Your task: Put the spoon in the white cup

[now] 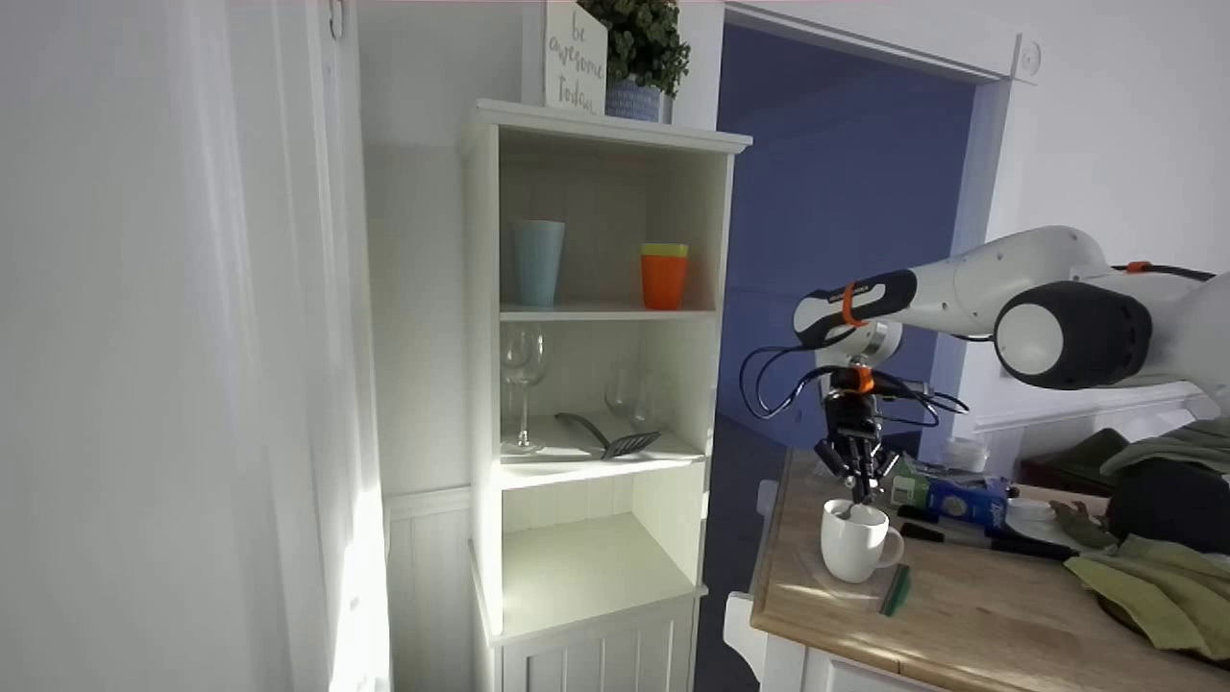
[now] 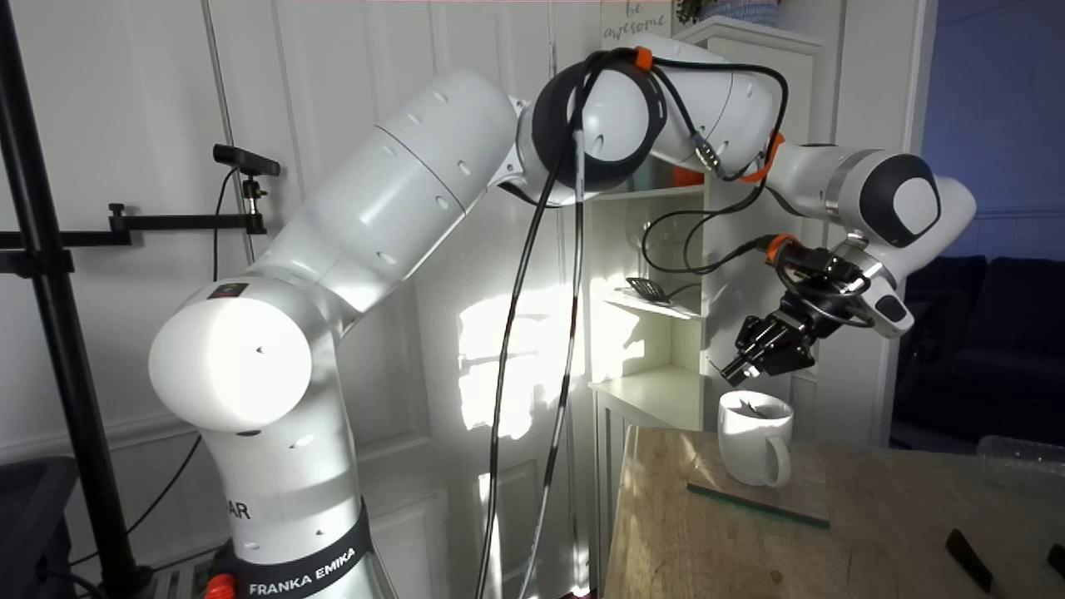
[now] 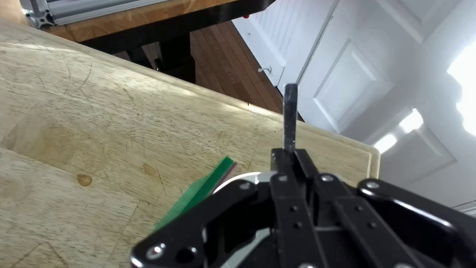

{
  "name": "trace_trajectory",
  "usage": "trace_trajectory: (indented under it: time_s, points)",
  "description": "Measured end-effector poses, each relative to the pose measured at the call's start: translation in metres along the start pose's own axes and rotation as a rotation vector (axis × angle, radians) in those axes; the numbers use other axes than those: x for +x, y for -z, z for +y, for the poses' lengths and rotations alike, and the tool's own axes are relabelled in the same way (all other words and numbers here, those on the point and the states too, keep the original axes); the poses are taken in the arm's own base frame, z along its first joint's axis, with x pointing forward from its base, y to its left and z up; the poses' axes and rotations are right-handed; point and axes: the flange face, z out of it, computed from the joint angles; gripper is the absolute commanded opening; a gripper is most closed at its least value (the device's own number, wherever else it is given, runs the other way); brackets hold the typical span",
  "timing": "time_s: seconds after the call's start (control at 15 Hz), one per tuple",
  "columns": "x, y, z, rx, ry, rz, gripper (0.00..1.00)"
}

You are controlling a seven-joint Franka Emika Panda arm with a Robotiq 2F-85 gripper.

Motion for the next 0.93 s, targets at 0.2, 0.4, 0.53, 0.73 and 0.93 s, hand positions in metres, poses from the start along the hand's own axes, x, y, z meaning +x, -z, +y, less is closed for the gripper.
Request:
trace_trajectory:
  time_s: [0.2, 0.4, 0.53, 0.73, 0.93]
  points:
    - [0.01, -0.004, -0.001, 0.001, -0.016, 0.02, 0.04]
    - [0.019, -0.007, -0.001, 0.001, -0.025, 0.041, 0.04]
    - [0.022, -0.008, -0.001, 0.0, -0.031, 0.047, 0.06]
    - [0.024, -0.01, 0.0, -0.005, -0.035, 0.05, 0.09]
    - [0.026, -0.011, 0.001, -0.012, -0.038, 0.048, 0.09]
